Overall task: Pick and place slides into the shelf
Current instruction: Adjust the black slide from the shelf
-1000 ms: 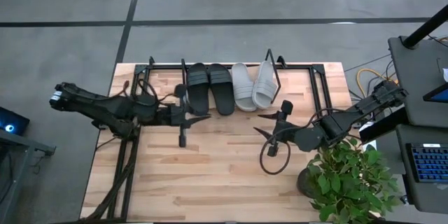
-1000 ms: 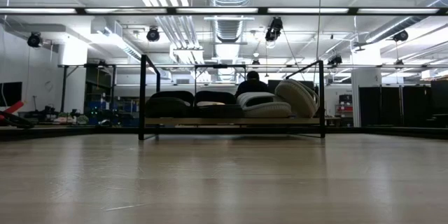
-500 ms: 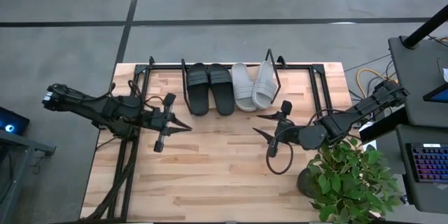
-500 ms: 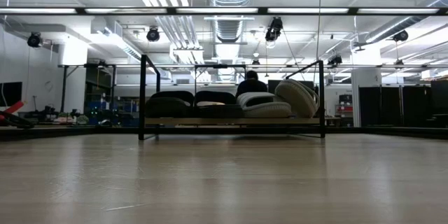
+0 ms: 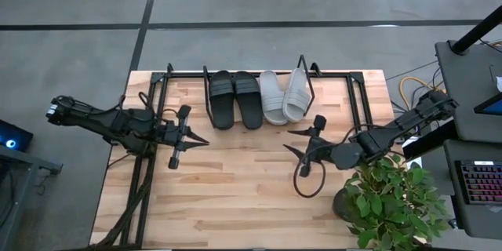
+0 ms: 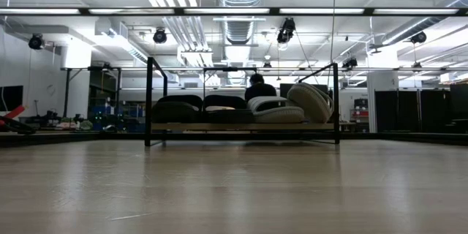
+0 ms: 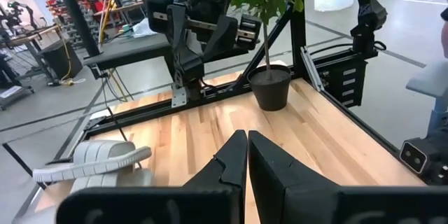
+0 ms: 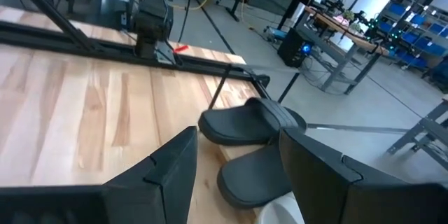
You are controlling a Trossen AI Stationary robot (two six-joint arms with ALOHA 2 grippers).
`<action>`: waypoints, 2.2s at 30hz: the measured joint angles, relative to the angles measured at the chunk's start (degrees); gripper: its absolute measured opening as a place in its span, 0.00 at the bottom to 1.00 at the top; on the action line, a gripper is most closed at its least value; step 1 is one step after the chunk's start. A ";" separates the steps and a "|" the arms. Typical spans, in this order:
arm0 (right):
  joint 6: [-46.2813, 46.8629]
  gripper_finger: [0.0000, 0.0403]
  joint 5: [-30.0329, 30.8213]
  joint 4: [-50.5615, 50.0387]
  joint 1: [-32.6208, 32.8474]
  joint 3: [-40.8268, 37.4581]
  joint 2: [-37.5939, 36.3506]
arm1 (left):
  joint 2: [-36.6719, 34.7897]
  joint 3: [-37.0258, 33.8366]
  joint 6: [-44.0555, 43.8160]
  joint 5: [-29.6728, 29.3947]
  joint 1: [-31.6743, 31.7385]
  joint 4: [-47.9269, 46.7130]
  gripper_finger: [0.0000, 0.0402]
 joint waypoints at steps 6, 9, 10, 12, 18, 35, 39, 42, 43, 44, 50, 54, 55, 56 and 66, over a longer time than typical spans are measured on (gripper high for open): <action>-0.13 0.48 -2.66 0.86 -2.82 -2.73 0.93 | -2.41 -2.31 -1.28 -0.11 0.00 0.25 0.00; -1.48 0.47 -10.29 4.80 -5.81 -3.96 2.96 | -2.81 -2.78 -1.24 -0.11 0.00 0.42 0.00; -2.62 0.46 -12.15 6.03 -6.83 -4.21 4.03 | -2.93 -2.85 -1.24 -0.11 0.00 0.42 0.00; -5.69 0.44 -12.96 8.38 -8.78 -4.29 6.35 | -3.01 -2.90 -1.24 -0.13 0.00 0.42 0.00; -13.43 0.38 -13.05 10.82 -14.87 -1.95 12.57 | -3.17 -2.90 -1.29 -0.11 0.00 0.28 0.00; -32.09 0.36 -13.20 5.58 -25.28 12.94 29.83 | -1.23 -4.61 -4.26 -0.51 0.00 2.26 0.00; -31.79 0.36 -13.01 -0.08 -27.03 17.37 32.82 | -2.91 -4.37 -4.63 -0.55 -0.07 2.26 0.00; -32.90 0.35 -13.00 -0.50 -28.27 19.64 34.55 | -4.60 -4.76 -6.70 -0.55 -0.04 1.81 0.00; -33.59 0.35 -13.00 -0.47 -28.77 20.27 35.21 | -5.01 -4.94 -6.91 -0.57 -0.07 1.44 0.00; -34.16 0.35 -13.03 -0.78 -29.33 20.82 35.68 | -5.11 -4.96 -7.17 -0.55 -0.07 1.84 0.00; -35.52 0.35 -13.01 -1.75 -33.30 22.61 38.37 | -6.42 -5.65 -7.23 -0.55 -0.07 1.72 0.00; -36.10 0.34 -13.13 -1.72 -35.00 22.61 38.47 | -6.42 -5.66 -7.23 -0.55 -0.07 1.87 0.00; -35.71 0.35 -13.18 -1.73 -35.30 22.61 38.47 | -6.40 -5.66 -7.22 -0.55 -0.05 1.84 0.00; -35.42 0.35 -13.23 -1.78 -35.44 22.61 38.47 | -6.35 -5.66 -7.23 -0.53 -0.04 1.86 0.00; -34.88 0.34 -13.52 -3.02 -34.92 22.61 38.49 | -5.97 -5.57 -7.19 -0.53 -0.04 1.97 0.00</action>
